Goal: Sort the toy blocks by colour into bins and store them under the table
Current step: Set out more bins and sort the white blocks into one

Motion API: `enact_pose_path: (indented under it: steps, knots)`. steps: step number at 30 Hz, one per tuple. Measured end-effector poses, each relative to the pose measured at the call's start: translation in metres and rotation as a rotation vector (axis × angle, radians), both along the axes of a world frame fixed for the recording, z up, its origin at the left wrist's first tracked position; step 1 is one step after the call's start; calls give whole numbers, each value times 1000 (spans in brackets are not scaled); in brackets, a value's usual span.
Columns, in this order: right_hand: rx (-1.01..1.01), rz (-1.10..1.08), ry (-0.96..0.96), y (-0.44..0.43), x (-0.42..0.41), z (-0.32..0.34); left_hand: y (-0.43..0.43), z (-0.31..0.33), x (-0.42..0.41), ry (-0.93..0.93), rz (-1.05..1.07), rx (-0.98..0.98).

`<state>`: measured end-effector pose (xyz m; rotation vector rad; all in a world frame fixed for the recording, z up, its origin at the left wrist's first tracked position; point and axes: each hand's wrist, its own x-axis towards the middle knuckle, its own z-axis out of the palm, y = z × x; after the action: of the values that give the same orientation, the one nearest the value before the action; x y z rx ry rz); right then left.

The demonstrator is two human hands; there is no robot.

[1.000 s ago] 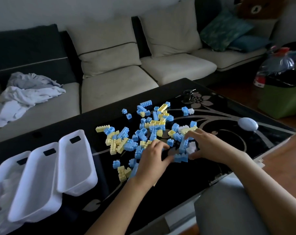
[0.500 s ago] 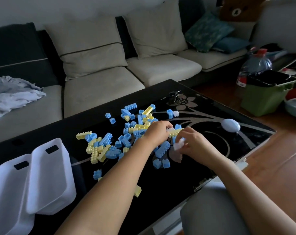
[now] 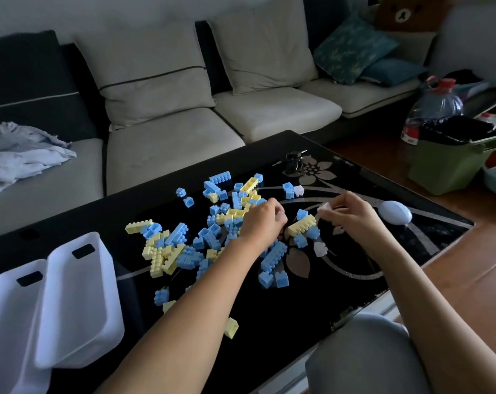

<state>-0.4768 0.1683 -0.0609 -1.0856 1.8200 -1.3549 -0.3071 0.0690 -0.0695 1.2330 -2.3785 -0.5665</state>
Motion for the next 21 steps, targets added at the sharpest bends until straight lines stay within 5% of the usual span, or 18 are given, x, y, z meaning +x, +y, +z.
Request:
enact_pose_path:
  steps: [5, 7, 10, 12, 17, 21]
  knots:
    - [149, 472, 612, 24, 17, 3, -11, 23, -17, 348, 139, 337]
    - [168, 487, 655, 24, 14, -2, -19, 31, -29, 546, 237, 616]
    - [96, 346, 578, 23, 6, -9, -32, 40, -37, 658, 314, 720]
    - [13, 167, 467, 19, 0, -16, -40, 41, -47, 555, 271, 643]
    - [-35, -116, 339, 6, -8, -28, -47, 22, -71, -184, 40, 21]
    - [-40, -109, 345, 2, -10, -32, -51, 4, -82, -290, -3, -60]
